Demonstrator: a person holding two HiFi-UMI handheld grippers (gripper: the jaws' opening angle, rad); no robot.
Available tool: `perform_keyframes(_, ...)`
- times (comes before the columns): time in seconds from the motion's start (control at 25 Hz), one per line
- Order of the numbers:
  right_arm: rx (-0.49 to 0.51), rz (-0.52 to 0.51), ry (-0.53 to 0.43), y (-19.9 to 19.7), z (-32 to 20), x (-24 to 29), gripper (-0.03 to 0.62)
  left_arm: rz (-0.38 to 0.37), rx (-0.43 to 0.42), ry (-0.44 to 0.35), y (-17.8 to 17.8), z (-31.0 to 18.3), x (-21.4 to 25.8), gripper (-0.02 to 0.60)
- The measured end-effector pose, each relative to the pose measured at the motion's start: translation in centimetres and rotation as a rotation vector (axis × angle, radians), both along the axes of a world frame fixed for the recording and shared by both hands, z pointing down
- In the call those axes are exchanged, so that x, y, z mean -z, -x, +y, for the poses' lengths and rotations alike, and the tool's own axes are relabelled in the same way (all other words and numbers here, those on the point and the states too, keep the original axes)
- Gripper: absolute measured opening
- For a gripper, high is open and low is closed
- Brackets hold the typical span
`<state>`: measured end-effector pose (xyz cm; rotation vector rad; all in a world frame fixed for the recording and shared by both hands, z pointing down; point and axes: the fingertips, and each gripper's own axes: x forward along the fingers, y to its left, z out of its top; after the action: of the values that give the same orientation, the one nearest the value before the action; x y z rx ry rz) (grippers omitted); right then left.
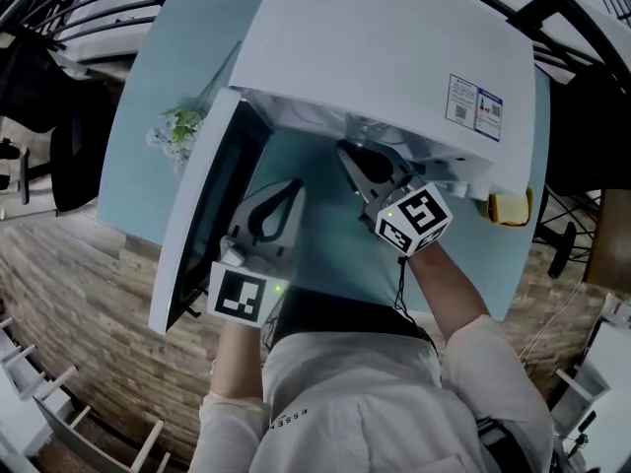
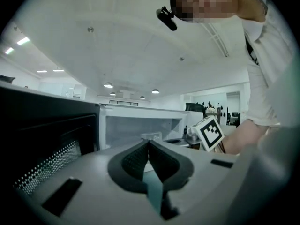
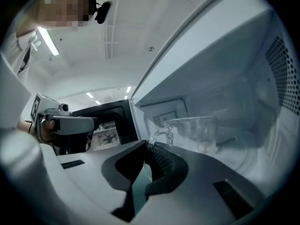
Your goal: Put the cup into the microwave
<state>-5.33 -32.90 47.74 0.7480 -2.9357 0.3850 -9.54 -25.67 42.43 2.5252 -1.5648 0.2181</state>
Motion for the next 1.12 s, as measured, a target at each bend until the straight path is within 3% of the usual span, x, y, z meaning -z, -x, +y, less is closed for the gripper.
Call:
perform_keyframes(0.44,0.019,0.013,-0.061,2.2,-2.0,-1.1,0.021,-0.006,-0.011,0.031,0.7,-1.3,-1.6,0.003)
perform_keyframes(1.12,-0.092,0.104,-0.082,1.7,-4.6,-2.9,0.02,0.026,-0.027,0.063,1.0,-2.1,-3.4,0.003)
